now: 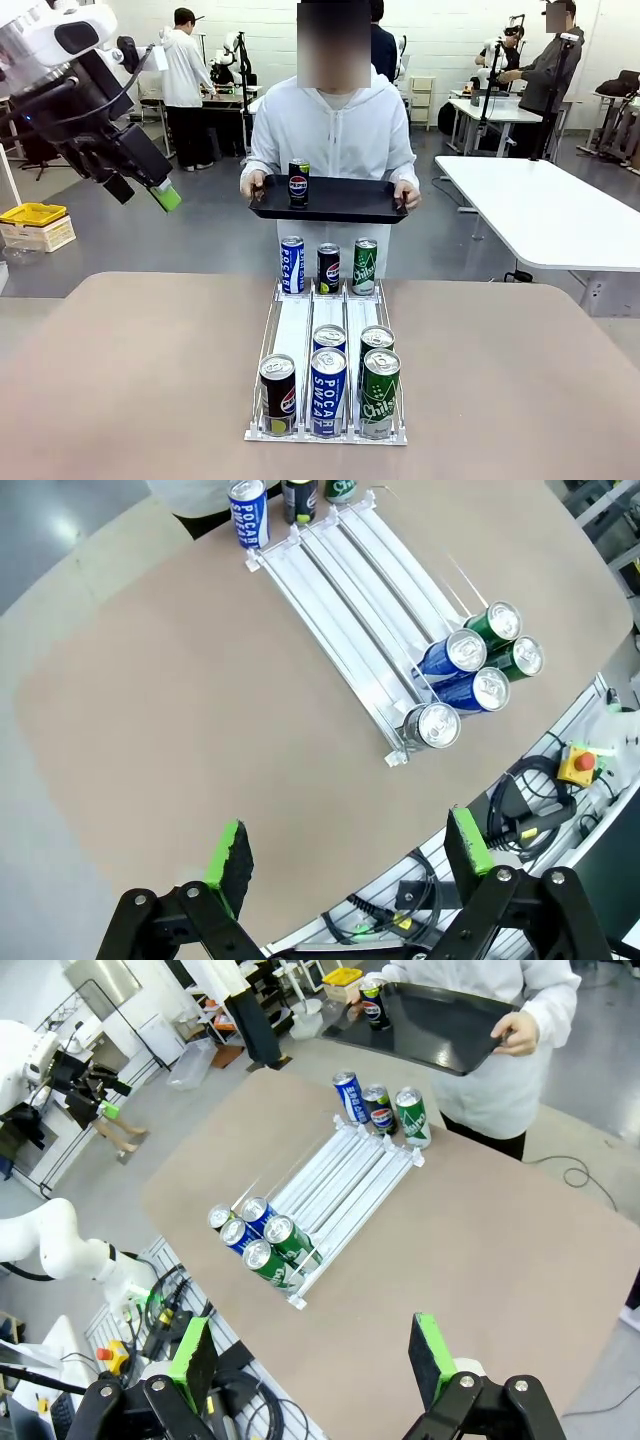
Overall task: Retrieve and hand over the desired beverage to the person.
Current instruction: Pick up another can of the same type that the person held from the Automatic Can Dispenser.
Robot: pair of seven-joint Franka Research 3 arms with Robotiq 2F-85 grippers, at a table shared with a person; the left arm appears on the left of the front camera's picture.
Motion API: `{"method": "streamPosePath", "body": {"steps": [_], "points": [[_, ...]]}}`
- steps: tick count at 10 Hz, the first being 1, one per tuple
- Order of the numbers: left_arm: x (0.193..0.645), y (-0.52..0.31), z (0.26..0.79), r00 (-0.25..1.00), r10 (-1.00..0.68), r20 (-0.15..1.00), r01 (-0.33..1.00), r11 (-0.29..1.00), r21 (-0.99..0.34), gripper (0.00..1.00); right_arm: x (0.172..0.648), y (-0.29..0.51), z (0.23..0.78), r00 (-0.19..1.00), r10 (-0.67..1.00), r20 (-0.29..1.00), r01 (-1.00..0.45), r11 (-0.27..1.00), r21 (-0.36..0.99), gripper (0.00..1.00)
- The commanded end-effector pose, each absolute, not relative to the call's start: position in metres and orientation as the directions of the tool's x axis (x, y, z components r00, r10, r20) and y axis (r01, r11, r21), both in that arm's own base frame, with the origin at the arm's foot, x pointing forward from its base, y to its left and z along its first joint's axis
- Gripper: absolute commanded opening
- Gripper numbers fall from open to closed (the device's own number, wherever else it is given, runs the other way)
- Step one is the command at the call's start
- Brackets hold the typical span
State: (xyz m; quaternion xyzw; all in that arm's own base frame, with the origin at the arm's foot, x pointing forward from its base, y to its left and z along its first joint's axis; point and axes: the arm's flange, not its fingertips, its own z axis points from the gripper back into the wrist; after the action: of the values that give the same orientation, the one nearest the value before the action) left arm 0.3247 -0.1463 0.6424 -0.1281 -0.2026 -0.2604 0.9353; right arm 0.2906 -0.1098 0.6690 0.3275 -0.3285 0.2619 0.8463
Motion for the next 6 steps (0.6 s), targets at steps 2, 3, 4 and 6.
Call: {"method": "streamPosePath", "body": {"steps": [2, 3, 4, 6], "points": [[0.3223, -0.1438, 0.6418, 0.76, -0.459, 0.46, 0.566, 0.815, -0.123, 1.0, 0.2924, -0.109, 0.6695, 0.627, 0.219, 0.747, -0.679, 0.624, 0.387, 1.0], [0.3223, -0.1438, 0.6418, 0.76, -0.459, 0.46, 0.566, 0.815, -0.123, 1.0, 0.2924, -0.109, 0.6695, 0.627, 0.219, 0.747, -0.679, 0.624, 0.387, 1.0], [0.3223, -0.1438, 0.6418, 0.76, -0.459, 0.46, 0.566, 0.815, -0.123, 1.0, 0.2924, -0.109, 0.6695, 0.627, 0.219, 0.747, -0.679, 0.624, 0.387, 1.0], [0.3223, -0.1438, 0.6418, 0.76, -0.459, 0.46, 0.566, 0.815, -0.123, 1.0, 0.2924, -0.109, 0.6695, 0.627, 0.219, 0.747, -0.679, 0.624, 0.387, 1.0]]}}
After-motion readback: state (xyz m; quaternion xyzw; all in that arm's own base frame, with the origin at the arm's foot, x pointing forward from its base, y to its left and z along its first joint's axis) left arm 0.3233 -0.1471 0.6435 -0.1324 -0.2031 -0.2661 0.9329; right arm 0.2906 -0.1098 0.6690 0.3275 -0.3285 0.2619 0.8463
